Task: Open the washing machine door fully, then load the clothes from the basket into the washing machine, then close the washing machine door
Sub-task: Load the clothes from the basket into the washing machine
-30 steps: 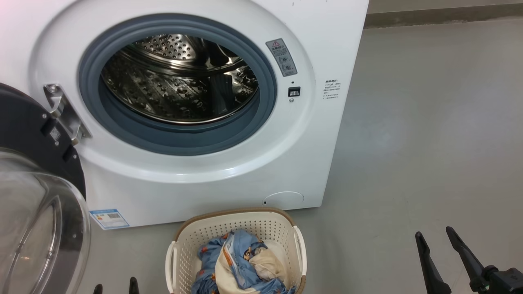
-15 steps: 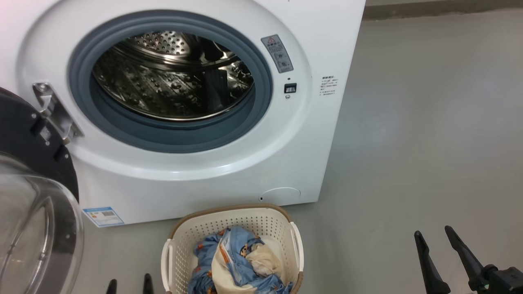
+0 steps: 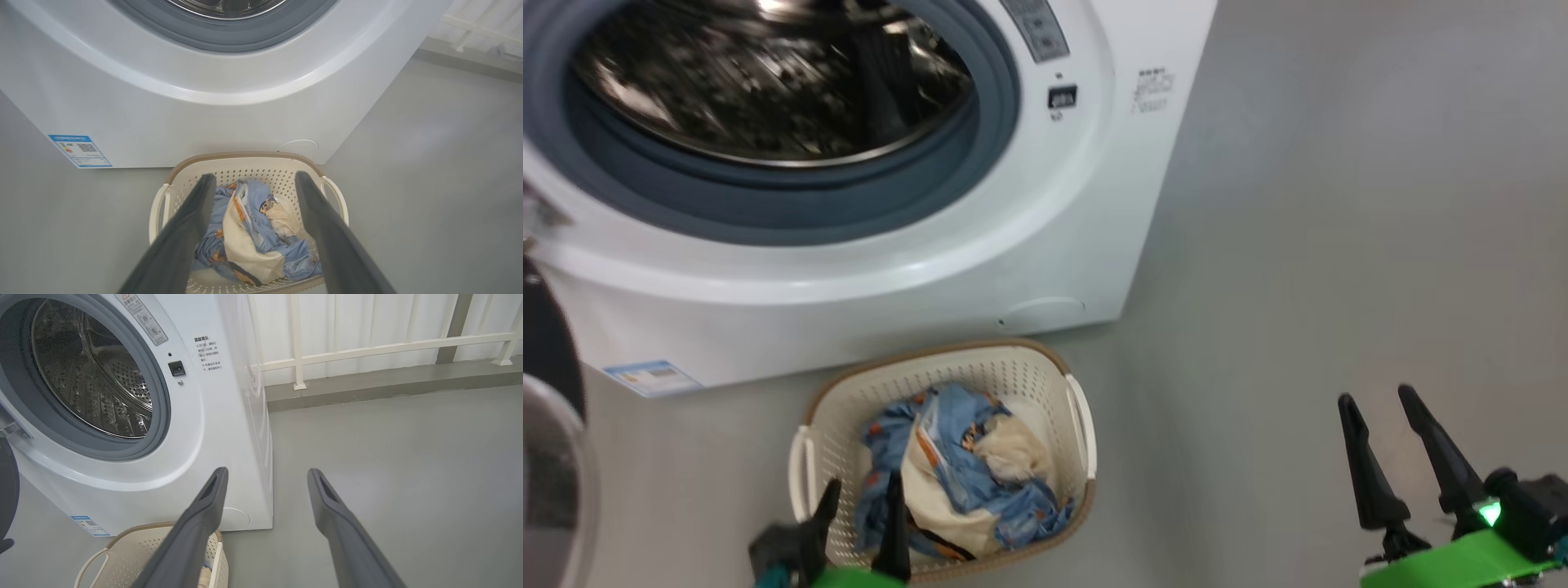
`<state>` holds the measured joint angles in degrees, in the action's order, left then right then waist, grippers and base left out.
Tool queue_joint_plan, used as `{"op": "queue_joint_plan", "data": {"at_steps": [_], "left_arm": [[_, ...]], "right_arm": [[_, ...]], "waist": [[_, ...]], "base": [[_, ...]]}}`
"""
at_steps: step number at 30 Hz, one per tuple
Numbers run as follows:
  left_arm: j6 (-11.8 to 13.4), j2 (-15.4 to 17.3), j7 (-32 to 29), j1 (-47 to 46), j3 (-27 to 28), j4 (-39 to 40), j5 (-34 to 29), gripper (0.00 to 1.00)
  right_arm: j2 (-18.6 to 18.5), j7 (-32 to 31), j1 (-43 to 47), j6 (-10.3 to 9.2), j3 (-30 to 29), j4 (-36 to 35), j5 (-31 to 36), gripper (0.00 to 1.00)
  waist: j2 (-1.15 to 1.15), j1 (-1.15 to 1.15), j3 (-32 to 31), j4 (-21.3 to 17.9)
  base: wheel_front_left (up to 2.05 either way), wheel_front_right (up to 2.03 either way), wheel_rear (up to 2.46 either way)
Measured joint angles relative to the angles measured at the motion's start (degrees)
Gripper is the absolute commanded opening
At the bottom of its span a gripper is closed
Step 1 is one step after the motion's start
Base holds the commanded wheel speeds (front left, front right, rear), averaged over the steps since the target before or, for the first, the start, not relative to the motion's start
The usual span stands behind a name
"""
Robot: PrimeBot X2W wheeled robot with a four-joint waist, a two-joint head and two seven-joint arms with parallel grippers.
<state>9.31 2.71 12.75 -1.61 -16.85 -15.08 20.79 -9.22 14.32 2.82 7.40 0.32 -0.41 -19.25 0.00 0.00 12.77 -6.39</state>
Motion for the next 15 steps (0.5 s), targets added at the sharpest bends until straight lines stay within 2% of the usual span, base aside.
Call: {"op": "queue_joint_plan", "data": {"at_steps": [6,15], "left_arm": [[-0.55,0.0,-1.74,-10.84,-1.35,-9.85,1.1,1.0],[-1.11,0.48,-3.22,-22.69,1.34,-26.31,3.0,1.0]], "right_arm": [[-0.07,0.0,-4.3,0.0,1.08,-0.14,-2.7,1.0],[-0.16,0.0,-8.94,0.0,2.1,0.1,-6.09,1.0]], "waist": [[0.0,0.0,5.43,-2.21],[0.0,0.0,14.6,-7.3]], "base": [[0.0,0.0,0.0],[0.0,0.0,0.0]]}}
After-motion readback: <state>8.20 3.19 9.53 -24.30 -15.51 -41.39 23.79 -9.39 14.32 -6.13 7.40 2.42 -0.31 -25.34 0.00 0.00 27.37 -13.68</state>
